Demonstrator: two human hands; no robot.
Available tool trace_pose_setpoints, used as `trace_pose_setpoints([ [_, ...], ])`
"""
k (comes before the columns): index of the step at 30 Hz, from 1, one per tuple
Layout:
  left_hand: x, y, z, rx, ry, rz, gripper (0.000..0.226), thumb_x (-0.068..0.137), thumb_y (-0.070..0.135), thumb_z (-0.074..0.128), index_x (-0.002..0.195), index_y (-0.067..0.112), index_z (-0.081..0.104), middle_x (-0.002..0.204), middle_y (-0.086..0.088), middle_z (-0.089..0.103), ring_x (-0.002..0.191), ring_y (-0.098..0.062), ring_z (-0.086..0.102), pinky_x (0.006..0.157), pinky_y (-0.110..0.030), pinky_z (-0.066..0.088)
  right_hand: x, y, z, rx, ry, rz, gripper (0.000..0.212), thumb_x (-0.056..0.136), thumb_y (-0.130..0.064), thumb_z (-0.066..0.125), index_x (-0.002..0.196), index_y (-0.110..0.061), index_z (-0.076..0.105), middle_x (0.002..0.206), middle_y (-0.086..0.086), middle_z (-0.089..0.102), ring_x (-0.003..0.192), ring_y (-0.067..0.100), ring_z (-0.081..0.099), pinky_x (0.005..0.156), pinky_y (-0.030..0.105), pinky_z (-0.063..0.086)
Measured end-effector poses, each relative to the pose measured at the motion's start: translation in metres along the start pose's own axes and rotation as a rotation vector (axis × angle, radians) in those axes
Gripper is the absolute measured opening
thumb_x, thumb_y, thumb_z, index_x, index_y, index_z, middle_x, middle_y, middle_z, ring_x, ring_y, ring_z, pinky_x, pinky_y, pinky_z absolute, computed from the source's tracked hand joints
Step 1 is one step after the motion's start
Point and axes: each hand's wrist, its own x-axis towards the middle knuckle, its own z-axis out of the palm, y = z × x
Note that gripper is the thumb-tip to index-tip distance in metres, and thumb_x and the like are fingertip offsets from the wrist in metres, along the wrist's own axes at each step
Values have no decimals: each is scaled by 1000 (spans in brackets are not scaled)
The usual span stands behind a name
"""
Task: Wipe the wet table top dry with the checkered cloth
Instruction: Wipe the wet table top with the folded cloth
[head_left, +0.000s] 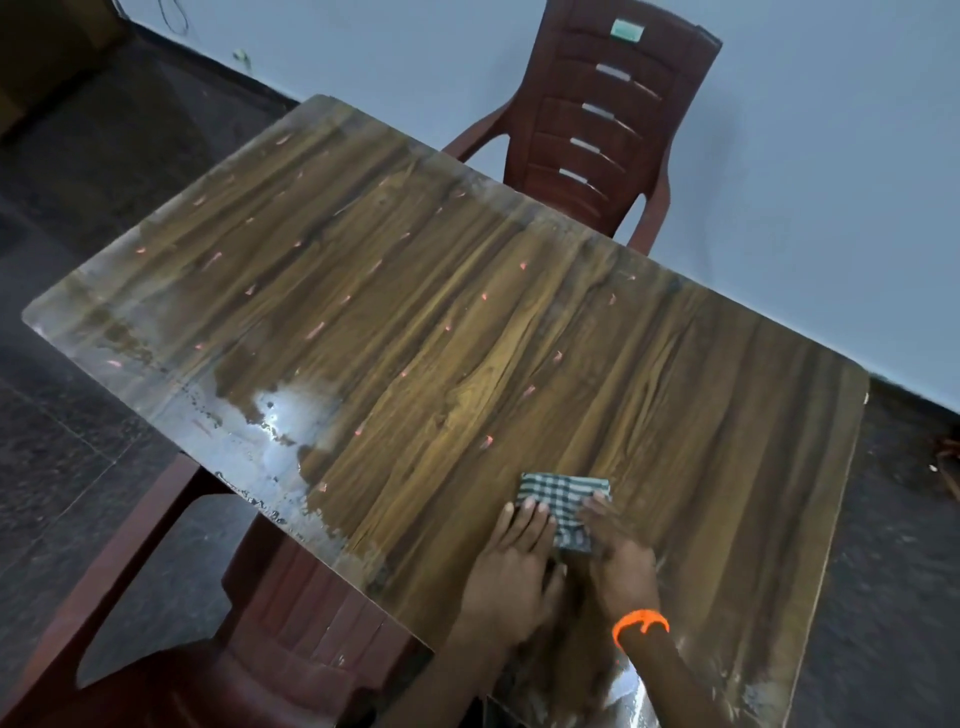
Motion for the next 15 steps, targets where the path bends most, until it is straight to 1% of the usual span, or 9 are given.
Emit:
trace_pose_setpoints([
  [3,34,-20,-14,36,-17,-47,64,98,44,41,147,4,48,155,-11,45,149,-24,31,124,-42,8,43,-12,11,-3,40,-3,44,72,17,65,107,-9,71,122,8,64,121,22,55,107,12,26],
  [5,39,-37,-22,51,-31,-95,67,98,46,35,149,4,45,157,-11,42,150,-24,28,125,-43,11,61,-25,24,1,25,-32,43,70,18,64,105,-8,72,119,8,66,120,22,56,108,11,25],
  [7,31,-50,-26,51,-39,-125,68,98,46,32,151,4,42,159,-12,39,152,-24,25,125,-45,13,66,-40,36,11,-5,-69,47,68,19,62,106,-7,71,119,8,65,121,20,54,109,13,25],
  [9,12,-57,-26,44,-7,-140,65,100,45,36,150,4,44,158,-13,40,151,-24,26,124,-46,16,57,-50,45,7,-45,-120,49,67,18,60,107,-8,71,120,7,65,122,18,52,110,16,26],
  [12,-19,-50,-19,35,40,-135,63,98,45,45,144,1,52,152,-16,47,147,-26,36,119,-45,23,26,-48,47,17,-99,-168,45,74,8,54,111,-12,70,125,2,62,126,13,49,110,18,27],
  [14,-30,-36,-12,14,23,-116,64,97,45,49,142,1,53,152,-16,47,147,-27,37,118,-45,24,5,-35,39,13,-112,-173,48,75,6,53,115,-15,69,130,-1,59,129,9,45,110,20,29],
  [15,-29,-28,-9,11,9,-101,63,97,44,49,143,1,53,153,-16,46,147,-27,35,118,-45,23,-2,-27,34,12,-106,-167,52,73,9,55,116,-16,68,131,-2,58,130,8,44,110,21,29],
])
